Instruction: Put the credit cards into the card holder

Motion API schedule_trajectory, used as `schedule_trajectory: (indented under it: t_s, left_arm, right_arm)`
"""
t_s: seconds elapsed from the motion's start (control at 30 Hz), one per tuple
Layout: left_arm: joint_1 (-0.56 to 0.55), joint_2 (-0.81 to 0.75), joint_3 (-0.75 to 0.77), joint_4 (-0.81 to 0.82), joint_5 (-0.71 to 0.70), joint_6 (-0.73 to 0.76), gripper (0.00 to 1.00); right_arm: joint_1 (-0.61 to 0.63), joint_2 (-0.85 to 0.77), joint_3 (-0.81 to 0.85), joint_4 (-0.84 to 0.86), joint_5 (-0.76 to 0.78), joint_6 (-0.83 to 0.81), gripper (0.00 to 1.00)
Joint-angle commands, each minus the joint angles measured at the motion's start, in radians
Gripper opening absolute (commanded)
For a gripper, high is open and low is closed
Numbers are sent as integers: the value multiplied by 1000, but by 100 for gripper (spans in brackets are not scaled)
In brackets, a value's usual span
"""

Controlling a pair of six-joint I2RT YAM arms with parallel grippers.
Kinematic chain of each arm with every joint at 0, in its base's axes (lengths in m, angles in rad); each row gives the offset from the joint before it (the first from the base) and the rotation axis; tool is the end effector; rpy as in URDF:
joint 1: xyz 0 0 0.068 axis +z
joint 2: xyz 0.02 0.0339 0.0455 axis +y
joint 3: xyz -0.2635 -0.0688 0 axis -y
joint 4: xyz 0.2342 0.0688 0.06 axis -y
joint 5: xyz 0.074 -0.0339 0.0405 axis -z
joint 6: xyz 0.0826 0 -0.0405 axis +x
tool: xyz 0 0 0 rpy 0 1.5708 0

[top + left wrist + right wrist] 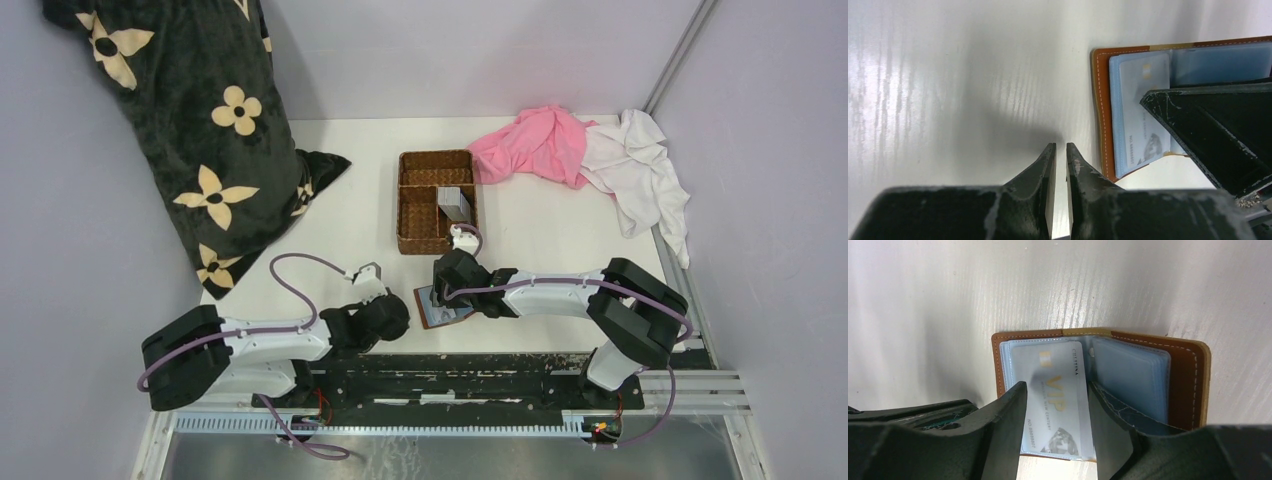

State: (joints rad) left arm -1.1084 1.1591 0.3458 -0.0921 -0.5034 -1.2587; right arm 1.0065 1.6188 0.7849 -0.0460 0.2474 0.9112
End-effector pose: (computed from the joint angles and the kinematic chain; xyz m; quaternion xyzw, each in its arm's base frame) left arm 0.1291 -0.1697 0.1109 -0.1498 0.9067 -0.2040 0.3374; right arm 0.1950 0.2703 0.1248 -0.0027 0.9347 0.2084 0.2881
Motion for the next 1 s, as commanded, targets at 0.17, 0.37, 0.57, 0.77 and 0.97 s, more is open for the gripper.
schedule_trajectory:
  t_s: [0.17,0.37,0.57,0.77,0.97]
  left_arm:
    - [-20,114,43,88,36,14,20]
    - [-41,197,62,135,60,12,19]
    - [-51,212,67,115,48,7,18]
    - [-51,109,55,-13,-14,-8,19]
    - [-51,7,43,-90,-48,-24,20]
  right_arm:
    - [18,28,23,-14,-39,13,54]
    - [31,33,29,-7,-47,35,54]
    - [38,20,37,-41,-18,23,54]
    - [37,-35,67,-127,35,-40,55]
    - [38,-73,79,-145,38,-71,56]
